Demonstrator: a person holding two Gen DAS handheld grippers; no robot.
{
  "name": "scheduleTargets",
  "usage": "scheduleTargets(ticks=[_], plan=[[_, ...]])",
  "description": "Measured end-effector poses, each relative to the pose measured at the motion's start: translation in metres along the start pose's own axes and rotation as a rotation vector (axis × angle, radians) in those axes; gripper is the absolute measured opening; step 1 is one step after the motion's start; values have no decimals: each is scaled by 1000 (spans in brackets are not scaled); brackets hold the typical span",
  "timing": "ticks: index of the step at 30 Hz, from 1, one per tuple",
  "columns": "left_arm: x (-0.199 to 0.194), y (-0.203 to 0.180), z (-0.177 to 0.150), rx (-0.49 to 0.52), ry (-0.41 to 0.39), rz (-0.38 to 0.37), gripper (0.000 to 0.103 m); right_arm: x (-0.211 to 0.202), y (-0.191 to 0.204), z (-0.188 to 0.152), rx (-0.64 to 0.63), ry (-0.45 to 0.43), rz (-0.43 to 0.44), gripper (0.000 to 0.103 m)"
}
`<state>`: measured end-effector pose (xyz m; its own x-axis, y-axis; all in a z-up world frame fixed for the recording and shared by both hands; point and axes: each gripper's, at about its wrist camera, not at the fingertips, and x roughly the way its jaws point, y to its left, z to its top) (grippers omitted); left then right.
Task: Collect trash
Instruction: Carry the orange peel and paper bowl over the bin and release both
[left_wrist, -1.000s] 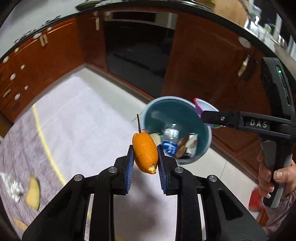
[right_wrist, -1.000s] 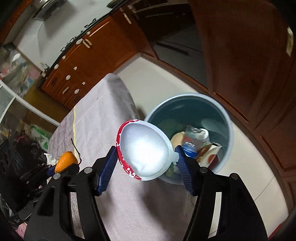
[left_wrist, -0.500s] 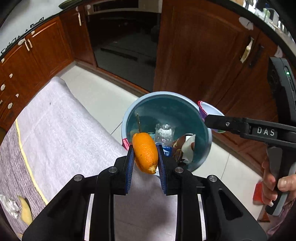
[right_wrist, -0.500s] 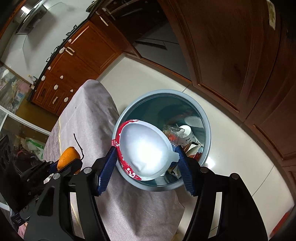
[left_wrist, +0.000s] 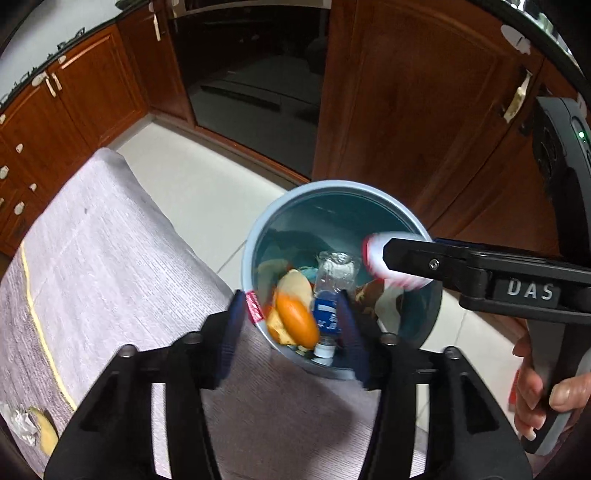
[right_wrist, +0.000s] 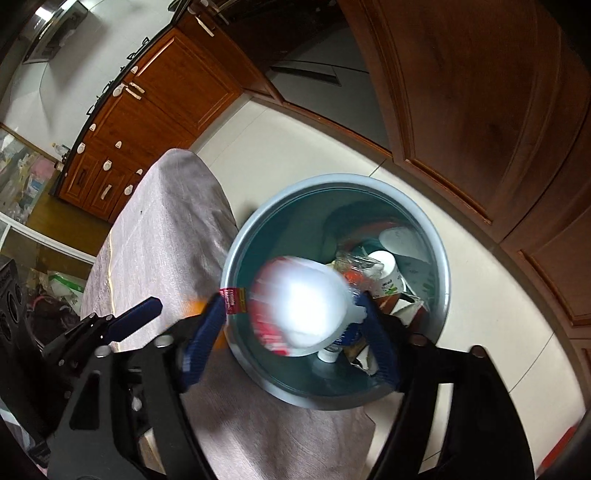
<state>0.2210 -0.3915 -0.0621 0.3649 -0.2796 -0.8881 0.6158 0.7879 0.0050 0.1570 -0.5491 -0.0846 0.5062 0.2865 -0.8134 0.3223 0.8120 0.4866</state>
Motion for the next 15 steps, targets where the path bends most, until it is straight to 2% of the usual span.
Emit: scheduleTargets(ticks=[4,9,15], plan=[[-2,4,2,-15,4,1,60,2,2,-1,-3,7,-6,75],[-3,9,-2,-38,23,4,61,2,-1,-4,21,13,-18,84],[-11,9,-6,-42,23,1,62,-2,-4,-8,46,23,-38,85]])
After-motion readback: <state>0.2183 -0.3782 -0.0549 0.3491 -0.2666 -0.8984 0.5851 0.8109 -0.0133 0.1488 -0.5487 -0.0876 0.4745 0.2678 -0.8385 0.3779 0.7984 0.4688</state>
